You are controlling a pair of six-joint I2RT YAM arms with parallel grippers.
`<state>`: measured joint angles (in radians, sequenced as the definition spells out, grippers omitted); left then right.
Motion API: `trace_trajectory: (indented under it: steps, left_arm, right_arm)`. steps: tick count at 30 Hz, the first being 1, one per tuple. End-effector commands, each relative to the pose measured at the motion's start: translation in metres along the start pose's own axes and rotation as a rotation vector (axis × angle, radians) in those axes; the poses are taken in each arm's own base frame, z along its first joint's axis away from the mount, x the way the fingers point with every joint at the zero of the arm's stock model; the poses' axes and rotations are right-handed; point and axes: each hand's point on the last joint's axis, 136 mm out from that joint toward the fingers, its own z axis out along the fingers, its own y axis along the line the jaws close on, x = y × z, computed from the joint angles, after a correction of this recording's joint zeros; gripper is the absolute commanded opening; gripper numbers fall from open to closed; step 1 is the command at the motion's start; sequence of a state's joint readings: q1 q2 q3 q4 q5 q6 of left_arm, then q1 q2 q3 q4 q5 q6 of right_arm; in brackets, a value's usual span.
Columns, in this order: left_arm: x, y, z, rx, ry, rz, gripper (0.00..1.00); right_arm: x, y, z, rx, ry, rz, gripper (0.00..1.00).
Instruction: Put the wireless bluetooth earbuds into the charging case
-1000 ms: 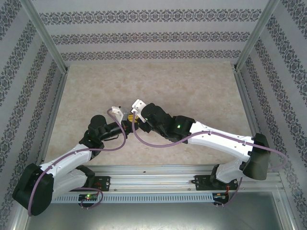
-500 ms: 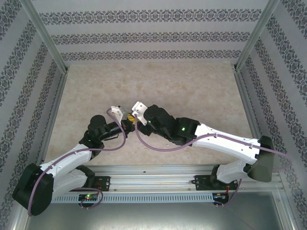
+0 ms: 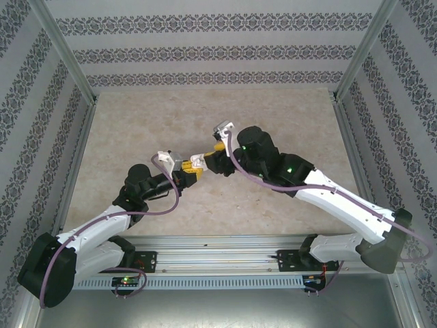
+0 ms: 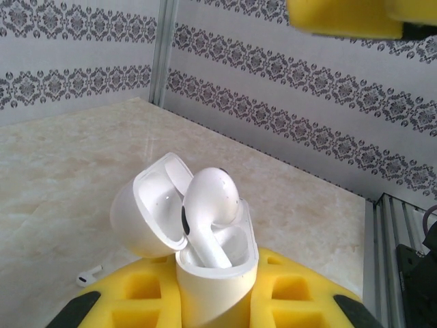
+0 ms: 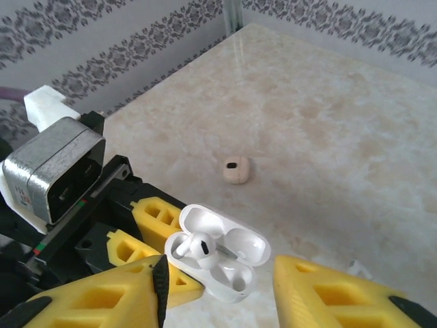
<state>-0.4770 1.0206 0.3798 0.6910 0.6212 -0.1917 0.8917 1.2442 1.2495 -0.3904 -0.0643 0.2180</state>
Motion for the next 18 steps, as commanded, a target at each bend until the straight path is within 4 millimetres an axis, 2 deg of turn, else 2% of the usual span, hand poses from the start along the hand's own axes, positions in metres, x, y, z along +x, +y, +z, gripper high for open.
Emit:
trace_trajectory:
  steps: [1, 5, 9, 18]
  left_arm:
    - [-0.020, -0.012, 0.000, 0.054, -0.079, 0.053, 0.00]
    - [-0.021, -0.016, 0.001, 0.084, -0.094, 0.058, 0.00]
    - [-0.022, -0.019, 0.001, 0.100, -0.101, 0.061, 0.00]
    - [-0.020, -0.023, -0.001, 0.124, -0.105, 0.077, 0.00]
  right_arm:
    - [0.015, 0.021, 0.009, -0.155, 0.069, 0.108, 0.42]
    - [0.023, 0.030, 0.021, -0.216, 0.119, 0.141, 0.40]
    - [0.021, 0.030, 0.025, -0.239, 0.119, 0.163, 0.37]
    - [0.016, 0.015, 0.024, -0.218, 0.092, 0.224, 0.32]
